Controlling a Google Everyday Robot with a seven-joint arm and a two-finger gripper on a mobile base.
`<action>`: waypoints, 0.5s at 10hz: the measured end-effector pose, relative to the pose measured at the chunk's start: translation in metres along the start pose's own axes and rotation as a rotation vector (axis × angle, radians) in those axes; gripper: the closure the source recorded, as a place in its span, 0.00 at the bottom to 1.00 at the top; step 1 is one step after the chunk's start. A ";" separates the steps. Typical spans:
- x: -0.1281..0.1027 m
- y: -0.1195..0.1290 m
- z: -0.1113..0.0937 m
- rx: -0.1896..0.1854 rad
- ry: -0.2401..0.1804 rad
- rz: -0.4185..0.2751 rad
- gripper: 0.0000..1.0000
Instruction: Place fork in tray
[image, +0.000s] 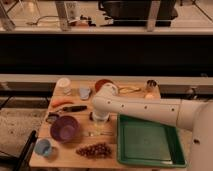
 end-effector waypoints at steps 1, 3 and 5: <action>-0.003 0.003 0.001 -0.008 0.004 0.001 0.20; -0.006 0.010 0.003 -0.016 0.004 0.012 0.20; -0.013 0.019 0.004 -0.012 -0.002 0.019 0.20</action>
